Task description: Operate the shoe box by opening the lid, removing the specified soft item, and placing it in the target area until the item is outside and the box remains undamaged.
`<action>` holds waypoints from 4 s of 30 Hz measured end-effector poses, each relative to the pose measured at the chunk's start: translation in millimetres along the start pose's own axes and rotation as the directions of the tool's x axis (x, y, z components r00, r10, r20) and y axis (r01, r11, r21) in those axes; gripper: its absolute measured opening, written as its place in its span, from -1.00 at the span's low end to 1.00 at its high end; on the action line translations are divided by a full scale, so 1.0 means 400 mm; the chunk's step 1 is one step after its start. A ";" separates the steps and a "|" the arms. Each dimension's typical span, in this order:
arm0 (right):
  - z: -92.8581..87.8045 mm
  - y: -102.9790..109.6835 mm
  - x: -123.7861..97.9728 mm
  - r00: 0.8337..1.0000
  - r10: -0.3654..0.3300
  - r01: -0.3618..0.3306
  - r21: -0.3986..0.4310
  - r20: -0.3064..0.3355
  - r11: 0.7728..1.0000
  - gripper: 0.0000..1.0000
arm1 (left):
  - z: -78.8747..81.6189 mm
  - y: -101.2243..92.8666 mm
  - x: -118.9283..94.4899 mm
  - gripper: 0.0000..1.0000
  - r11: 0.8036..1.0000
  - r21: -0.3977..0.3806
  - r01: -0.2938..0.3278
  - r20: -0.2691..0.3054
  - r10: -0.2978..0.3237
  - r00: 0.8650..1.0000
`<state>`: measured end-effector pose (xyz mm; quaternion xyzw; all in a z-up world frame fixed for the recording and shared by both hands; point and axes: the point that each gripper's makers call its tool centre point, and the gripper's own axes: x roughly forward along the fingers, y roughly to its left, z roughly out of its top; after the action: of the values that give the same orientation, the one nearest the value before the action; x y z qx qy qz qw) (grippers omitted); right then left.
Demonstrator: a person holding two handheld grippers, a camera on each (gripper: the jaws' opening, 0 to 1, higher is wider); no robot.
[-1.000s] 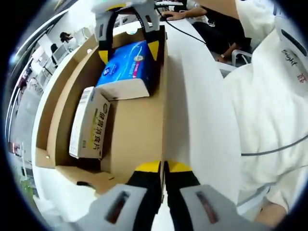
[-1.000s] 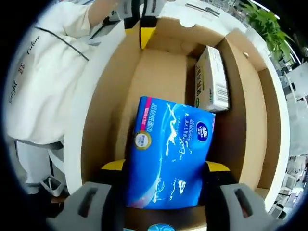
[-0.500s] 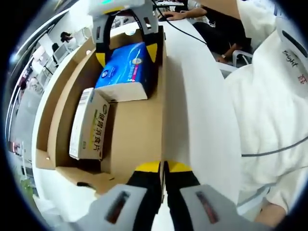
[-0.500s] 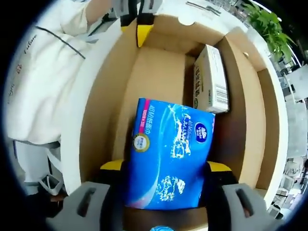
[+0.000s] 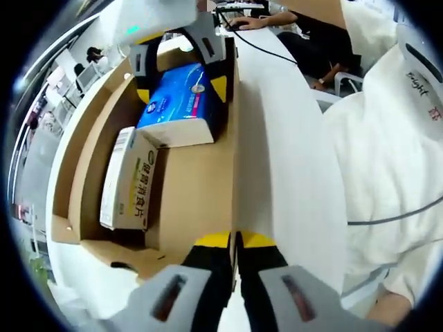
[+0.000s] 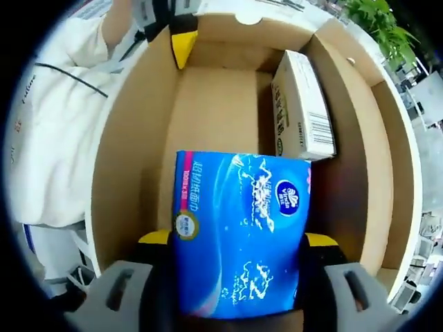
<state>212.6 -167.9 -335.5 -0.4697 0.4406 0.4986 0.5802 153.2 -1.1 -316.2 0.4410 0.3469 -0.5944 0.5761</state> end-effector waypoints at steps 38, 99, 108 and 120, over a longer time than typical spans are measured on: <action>-0.006 0.017 0.041 0.995 0.097 -0.098 0.032 0.020 0.995 0.52 | -0.002 0.000 0.000 -0.97 1.000 -0.009 0.006 -0.008 -0.006 1.000; 0.018 0.025 0.040 0.995 0.093 -0.095 0.041 0.041 0.995 0.40 | 0.004 -0.017 0.002 -0.97 1.000 -0.003 0.003 -0.004 -0.003 1.000; 0.061 0.002 -0.044 0.994 0.064 -0.060 -0.043 0.087 0.997 0.40 | 0.000 -0.007 0.003 -0.97 1.000 -0.009 0.005 -0.006 -0.006 1.000; 0.086 -0.010 -0.144 0.989 0.016 -0.007 -0.062 0.147 0.998 0.40 | -0.002 0.008 0.002 -0.97 1.000 -0.011 -0.001 -0.003 0.001 1.000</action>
<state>211.3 -143.8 -272.6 -0.4465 0.3837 0.5487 0.5936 156.3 -1.0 -317.0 0.4388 0.3510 -0.5915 0.5782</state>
